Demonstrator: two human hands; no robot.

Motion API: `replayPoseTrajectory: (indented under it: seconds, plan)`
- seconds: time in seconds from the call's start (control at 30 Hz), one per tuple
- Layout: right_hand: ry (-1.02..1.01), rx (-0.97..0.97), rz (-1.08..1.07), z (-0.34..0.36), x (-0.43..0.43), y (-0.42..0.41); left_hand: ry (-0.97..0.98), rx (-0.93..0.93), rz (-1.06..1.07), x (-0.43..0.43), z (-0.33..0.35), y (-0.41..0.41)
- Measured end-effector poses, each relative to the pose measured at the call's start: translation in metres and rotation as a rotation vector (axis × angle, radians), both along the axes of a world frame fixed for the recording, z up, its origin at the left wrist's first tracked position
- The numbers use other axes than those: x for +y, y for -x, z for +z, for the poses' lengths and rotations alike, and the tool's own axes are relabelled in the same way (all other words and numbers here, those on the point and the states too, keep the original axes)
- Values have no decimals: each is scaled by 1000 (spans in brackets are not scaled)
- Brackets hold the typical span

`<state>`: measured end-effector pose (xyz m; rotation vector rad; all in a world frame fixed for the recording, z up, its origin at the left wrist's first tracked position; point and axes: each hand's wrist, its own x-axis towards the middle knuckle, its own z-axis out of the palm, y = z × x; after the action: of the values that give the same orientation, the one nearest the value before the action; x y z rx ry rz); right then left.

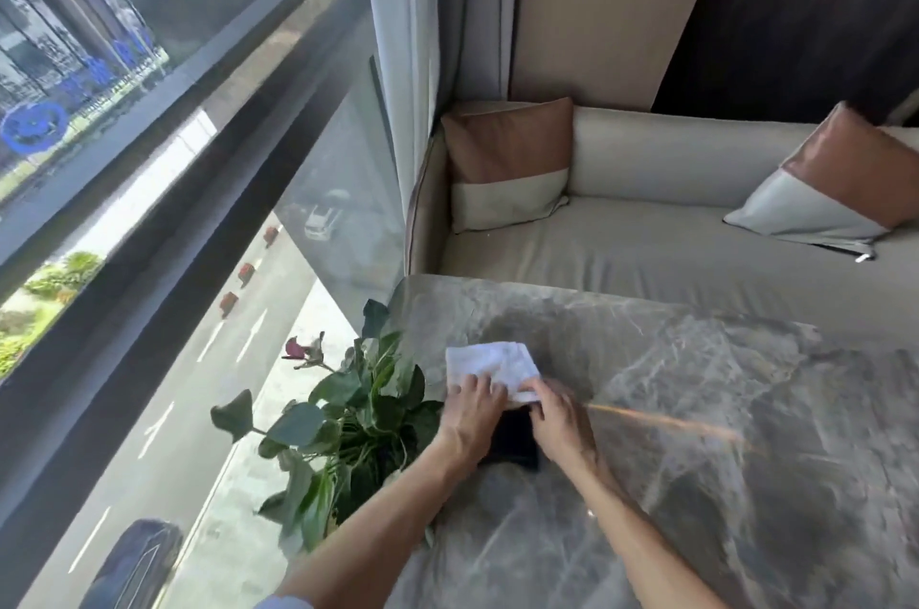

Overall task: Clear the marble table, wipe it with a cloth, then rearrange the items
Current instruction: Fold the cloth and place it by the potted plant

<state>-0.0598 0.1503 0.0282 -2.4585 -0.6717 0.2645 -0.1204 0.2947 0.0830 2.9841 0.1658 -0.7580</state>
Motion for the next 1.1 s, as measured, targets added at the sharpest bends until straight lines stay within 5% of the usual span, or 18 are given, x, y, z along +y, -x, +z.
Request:
replayPoseTrajectory:
  seconds: [0.13,0.3,0.4,0.73,0.9,1.0,1.1]
  plan:
    - [134,85,71,-49,-8,38,-66,271,15,-19,-40,27]
    - [96,102,-209,-49,2,30,0,155,77,-23,-43,24]
    - [159,296,-398,-41,17,15,-69,162,56,-17,-49,16]
    - [141,556,-569,-43,12,21,25,-4,122,-20,-77,25]
    - [65,463,-522,-57,0,48,-38,4,178,-30,-81,47]
    - [127,172,-302,-51,1,62,-36,-72,169,-31,-102,56]
    - [291,108,-76,-44,4,76,16,-116,299,-30,-121,67]
